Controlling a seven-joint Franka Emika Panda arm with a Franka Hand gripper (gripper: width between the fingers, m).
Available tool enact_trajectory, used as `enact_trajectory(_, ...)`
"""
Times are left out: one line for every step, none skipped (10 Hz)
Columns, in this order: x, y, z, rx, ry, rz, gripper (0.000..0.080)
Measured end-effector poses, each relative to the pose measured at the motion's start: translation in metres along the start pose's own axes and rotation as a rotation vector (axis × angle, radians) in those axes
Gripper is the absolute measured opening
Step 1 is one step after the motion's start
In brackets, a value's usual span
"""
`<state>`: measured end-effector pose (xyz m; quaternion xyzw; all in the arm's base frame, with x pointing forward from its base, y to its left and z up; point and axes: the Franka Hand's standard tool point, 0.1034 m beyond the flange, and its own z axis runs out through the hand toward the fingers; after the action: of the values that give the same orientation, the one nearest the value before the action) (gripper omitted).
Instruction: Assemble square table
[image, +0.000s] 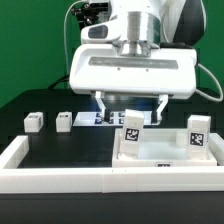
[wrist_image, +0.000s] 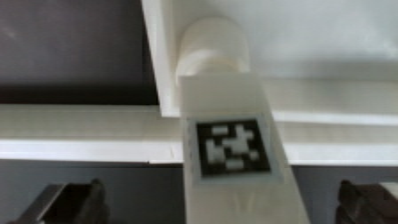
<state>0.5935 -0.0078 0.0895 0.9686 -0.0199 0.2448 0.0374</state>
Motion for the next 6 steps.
enact_trajectory(0.0044,-0.0011,-0.0078,0.011,-0.019,0.008,0.0649)
enact_trajectory(0.0082,0.0014,-0.0138,0.018,-0.036,0.011,0.0649)
enact_trajectory(0.0080,0.0013,-0.0141,0.020,-0.046,0.013,0.0649)
enact_trajectory(0.0046,0.0001,-0.0127,0.025,-0.069,0.012,0.0649)
enact_trajectory(0.0015,-0.0027,-0.0109,0.040,-0.138,0.015,0.0649)
enact_trajectory(-0.0002,-0.0031,-0.0063,0.049,-0.202,0.014,0.0649)
